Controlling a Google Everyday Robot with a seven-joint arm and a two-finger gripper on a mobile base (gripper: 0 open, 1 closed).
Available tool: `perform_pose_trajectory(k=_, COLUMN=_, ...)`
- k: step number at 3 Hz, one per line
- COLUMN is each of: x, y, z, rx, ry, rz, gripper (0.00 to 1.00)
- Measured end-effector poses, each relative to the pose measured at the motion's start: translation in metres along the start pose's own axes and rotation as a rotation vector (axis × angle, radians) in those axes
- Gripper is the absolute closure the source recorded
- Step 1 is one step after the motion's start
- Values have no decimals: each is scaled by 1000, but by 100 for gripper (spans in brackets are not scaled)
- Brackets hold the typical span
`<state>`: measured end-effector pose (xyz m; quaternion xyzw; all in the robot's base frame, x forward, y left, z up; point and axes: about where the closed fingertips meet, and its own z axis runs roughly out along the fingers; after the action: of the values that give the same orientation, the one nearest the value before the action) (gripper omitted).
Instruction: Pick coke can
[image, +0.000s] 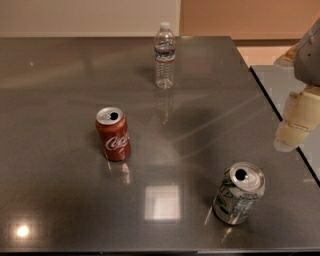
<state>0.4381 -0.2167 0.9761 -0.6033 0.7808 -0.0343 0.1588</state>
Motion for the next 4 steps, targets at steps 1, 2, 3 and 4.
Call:
perform_pose_trajectory(k=1, x=0, y=0, z=0, rx=0, ry=0, rz=0, gripper=0)
perform_pose_trajectory(k=2, x=-16, y=-7, z=6, rx=-25, ry=-48, rz=-1, gripper=0)
perform_pose_trajectory(k=3, x=-49, y=-13, z=21, rx=-63, ry=-141, rz=-4, gripper=0)
perform_pose_trajectory(k=4, x=-83, y=-12, z=34, rx=-82, ry=-236, rz=-16, gripper=0)
